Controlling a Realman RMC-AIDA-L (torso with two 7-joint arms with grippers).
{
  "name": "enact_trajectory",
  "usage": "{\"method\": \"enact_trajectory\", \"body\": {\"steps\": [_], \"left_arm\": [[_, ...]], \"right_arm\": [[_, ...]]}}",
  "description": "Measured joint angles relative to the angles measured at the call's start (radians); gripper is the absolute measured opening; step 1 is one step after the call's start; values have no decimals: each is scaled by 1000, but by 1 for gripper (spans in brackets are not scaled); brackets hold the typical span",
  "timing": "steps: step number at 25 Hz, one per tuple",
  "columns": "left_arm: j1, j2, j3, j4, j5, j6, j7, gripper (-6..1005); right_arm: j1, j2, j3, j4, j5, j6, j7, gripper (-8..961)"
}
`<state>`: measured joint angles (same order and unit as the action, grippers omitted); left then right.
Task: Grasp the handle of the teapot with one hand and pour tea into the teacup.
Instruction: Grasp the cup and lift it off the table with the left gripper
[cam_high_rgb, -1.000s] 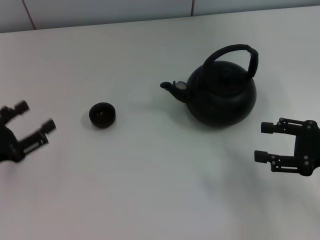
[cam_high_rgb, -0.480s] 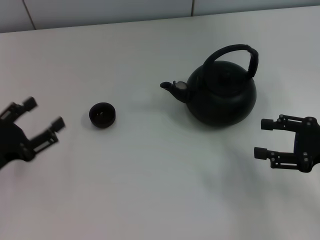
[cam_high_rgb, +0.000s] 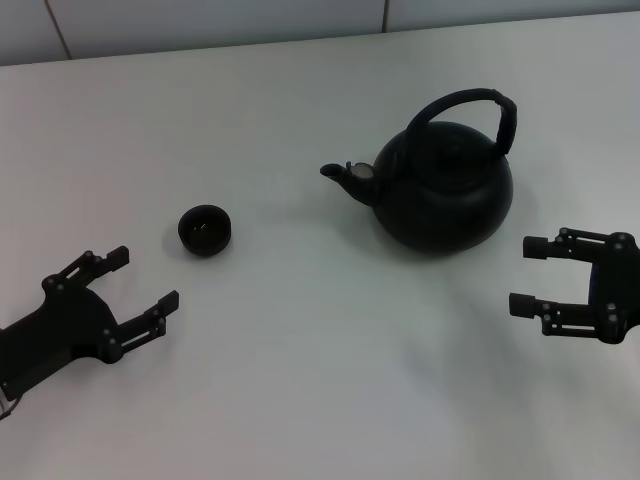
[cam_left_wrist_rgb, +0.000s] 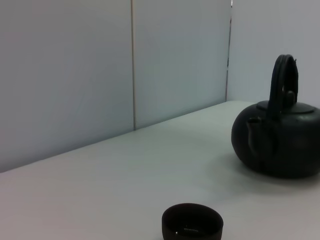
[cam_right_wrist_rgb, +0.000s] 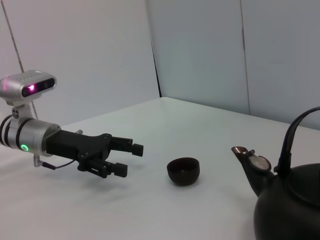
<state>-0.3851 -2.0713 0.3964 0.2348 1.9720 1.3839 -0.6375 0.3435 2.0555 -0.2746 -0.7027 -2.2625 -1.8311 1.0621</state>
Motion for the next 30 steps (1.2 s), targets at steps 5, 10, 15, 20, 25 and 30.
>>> {"method": "enact_trajectory", "body": {"steps": [5, 10, 15, 20, 25, 30], "left_arm": [[-4, 0, -7, -6, -3, -4, 3, 848], [-32, 1, -7, -25, -3, -33, 3, 847], [-71, 0, -2, -56, -4, -79, 5, 846], [-106, -2, -1, -82, -3, -129, 5, 845], [-140, -3, -7, -102, -4, -186, 6, 844], [-171, -7, -9, -117, -4, -230, 6, 843]], "right_arm": [[0, 0, 0, -6, 4, -3, 4, 748], [0, 0, 0, -6, 11, -7, 5, 748], [-3, 0, 0, -7, 12, -9, 6, 747], [-4, 0, 0, -8, 14, -10, 7, 747], [-6, -1, 0, -9, 28, -11, 7, 747], [-7, -3, 0, -9, 38, -11, 8, 746]]}}
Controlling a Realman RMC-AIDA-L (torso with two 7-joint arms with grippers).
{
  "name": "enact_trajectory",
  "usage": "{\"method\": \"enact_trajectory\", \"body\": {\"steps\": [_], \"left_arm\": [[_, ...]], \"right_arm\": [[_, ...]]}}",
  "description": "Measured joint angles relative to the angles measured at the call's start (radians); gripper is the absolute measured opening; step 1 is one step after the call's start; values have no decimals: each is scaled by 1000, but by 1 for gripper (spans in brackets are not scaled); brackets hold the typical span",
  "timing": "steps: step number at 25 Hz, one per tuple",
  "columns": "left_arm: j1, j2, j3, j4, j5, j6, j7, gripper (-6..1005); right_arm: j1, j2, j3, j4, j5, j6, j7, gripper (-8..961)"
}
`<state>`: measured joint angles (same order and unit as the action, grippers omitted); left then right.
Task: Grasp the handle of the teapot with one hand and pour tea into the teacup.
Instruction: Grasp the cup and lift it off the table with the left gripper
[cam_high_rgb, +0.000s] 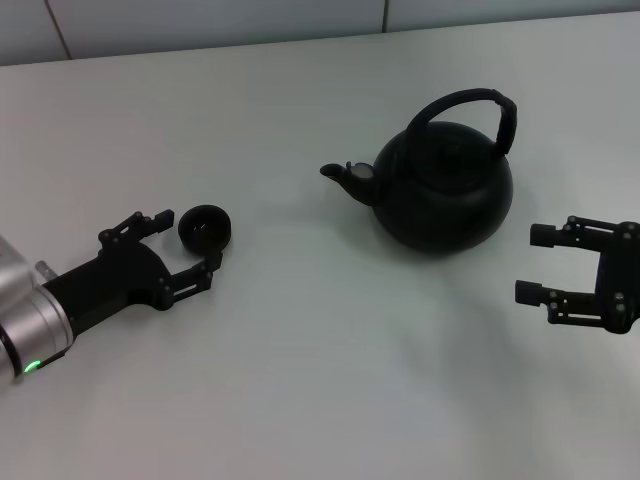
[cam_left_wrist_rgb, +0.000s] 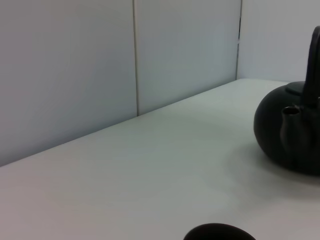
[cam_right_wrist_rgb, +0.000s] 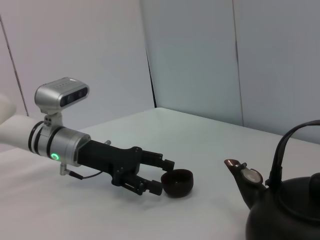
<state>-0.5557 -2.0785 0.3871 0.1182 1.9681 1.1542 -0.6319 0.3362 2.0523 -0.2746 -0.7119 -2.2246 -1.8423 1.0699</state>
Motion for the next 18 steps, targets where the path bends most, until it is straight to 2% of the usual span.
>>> {"method": "enact_trajectory", "body": {"steps": [8, 18], "left_arm": [[-48, 0, -2, -28, 0, -68, 0, 841], [-59, 0, -2, -40, -2, -88, 0, 839]], "right_arm": [[1, -2, 0, -1, 3, 0, 2, 745], [1, -6, 0, -1, 11, 0, 3, 745]]}}
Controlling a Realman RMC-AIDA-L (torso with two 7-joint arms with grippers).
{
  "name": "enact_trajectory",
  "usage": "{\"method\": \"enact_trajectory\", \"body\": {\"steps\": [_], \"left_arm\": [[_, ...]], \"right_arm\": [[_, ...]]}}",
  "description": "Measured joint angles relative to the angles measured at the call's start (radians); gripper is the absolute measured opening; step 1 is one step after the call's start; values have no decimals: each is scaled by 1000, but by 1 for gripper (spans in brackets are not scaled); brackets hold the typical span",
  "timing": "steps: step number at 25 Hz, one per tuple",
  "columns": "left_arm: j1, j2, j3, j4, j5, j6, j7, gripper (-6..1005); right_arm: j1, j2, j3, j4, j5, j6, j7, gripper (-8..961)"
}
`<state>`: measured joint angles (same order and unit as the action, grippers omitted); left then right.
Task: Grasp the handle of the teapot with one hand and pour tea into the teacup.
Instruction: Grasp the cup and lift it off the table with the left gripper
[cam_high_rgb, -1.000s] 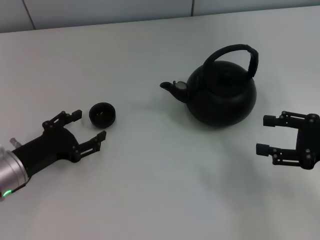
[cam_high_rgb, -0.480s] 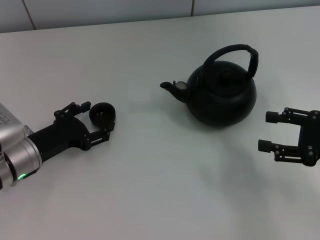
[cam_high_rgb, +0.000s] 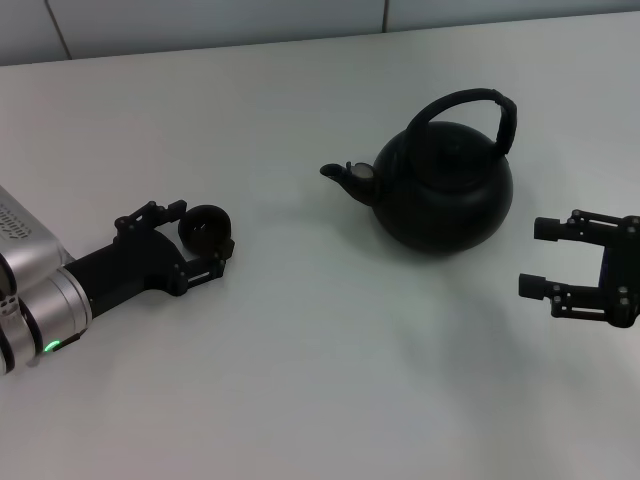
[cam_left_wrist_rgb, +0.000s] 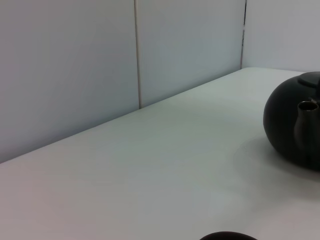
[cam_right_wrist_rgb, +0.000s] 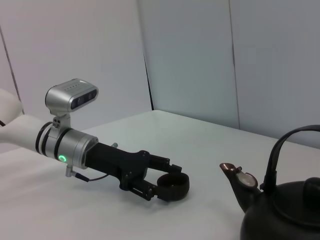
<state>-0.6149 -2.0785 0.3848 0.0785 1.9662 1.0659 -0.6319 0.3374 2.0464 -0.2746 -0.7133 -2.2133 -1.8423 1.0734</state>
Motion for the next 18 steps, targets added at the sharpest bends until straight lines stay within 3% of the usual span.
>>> {"method": "enact_trajectory", "body": {"steps": [8, 18], "left_arm": [[-2, 0, 0, -10, 0, -1, -13, 837], [-1, 0, -3, -13, 0, 11, -14, 722]], "right_arm": [[1, -1, 0, 0, 0, 0, 0, 744], [-3, -2, 0, 0, 0, 0, 0, 743]]}}
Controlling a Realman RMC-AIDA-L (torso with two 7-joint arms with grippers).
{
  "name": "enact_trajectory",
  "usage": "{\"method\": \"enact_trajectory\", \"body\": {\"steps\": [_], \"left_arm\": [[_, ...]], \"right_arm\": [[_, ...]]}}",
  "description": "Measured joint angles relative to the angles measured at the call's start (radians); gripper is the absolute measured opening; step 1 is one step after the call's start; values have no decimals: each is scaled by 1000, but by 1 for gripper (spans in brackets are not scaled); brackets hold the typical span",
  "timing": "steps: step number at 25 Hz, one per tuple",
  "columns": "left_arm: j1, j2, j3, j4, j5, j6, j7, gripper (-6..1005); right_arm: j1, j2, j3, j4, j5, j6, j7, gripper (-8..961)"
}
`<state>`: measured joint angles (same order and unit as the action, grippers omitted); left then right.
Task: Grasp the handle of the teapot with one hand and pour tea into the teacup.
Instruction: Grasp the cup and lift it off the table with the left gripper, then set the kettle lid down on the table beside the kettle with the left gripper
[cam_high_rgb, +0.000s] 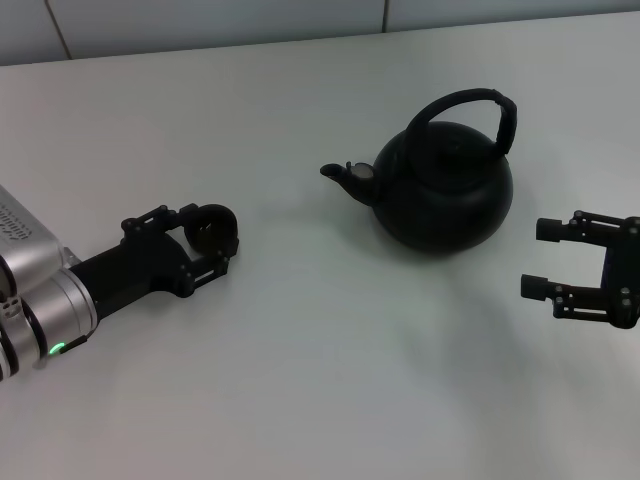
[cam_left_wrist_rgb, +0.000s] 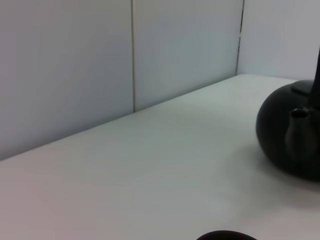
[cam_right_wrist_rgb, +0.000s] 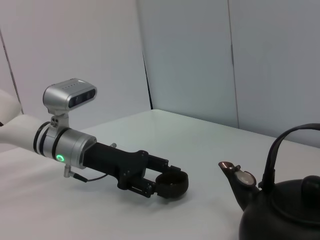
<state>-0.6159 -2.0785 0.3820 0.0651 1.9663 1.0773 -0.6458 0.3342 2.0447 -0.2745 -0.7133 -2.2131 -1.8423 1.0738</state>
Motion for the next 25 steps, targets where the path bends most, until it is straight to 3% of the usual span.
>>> {"method": "enact_trajectory", "body": {"steps": [7, 10, 16, 25], "left_arm": [[-9, 0, 0, -4, -1, 66, -11, 688], [-60, 0, 0, -56, -1, 61, -12, 688], [-101, -1, -14, -120, -2, 27, 39, 688], [-98, -2, -15, -135, -1, 1, 53, 705]], "right_arm": [[-1, 0, 0, 0, 1, 0, 0, 742], [-1, 1, 0, 0, 1, 0, 0, 742], [0, 1, 0, 0, 3, -1, 0, 742], [-1, 2, 0, 0, 12, -3, 0, 741]]}}
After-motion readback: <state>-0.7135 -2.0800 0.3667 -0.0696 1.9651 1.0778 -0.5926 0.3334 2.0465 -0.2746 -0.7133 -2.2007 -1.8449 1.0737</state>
